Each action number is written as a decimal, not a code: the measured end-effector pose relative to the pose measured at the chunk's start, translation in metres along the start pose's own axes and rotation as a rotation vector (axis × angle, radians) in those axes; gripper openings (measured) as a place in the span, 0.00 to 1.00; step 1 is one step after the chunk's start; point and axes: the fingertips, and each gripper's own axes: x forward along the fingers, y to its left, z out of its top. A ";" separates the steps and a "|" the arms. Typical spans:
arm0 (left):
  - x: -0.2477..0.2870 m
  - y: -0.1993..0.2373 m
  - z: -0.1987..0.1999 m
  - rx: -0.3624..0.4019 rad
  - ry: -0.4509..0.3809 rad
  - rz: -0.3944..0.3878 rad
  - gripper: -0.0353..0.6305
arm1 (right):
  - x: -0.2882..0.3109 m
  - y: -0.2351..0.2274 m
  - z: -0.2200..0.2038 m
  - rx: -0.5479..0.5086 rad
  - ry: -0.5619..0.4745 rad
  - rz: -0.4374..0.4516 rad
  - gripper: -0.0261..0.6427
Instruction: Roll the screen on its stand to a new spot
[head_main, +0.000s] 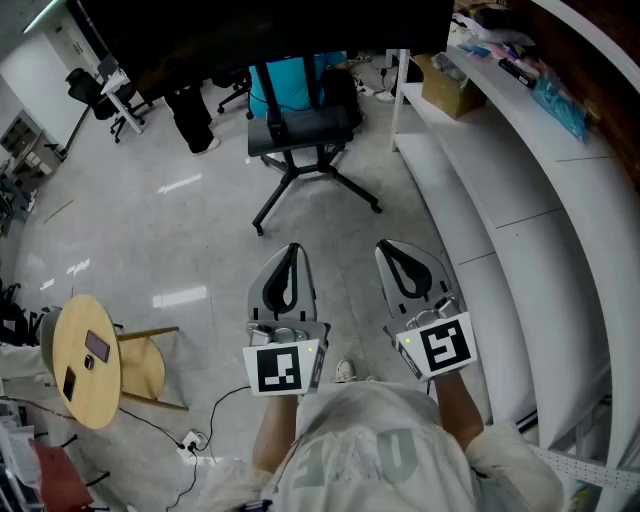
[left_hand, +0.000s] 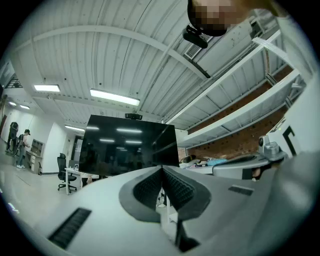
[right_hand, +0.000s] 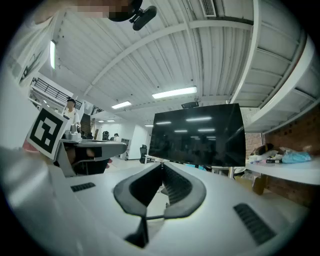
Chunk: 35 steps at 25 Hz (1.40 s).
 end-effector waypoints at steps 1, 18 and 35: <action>0.000 0.003 0.000 0.001 0.001 0.000 0.08 | 0.002 0.002 0.000 -0.002 0.001 0.000 0.08; 0.004 0.082 -0.040 -0.037 0.054 0.024 0.08 | 0.037 0.033 -0.048 -0.010 0.092 -0.024 0.07; 0.160 0.154 -0.089 0.021 0.098 0.086 0.08 | 0.213 -0.075 -0.099 0.099 0.077 0.027 0.08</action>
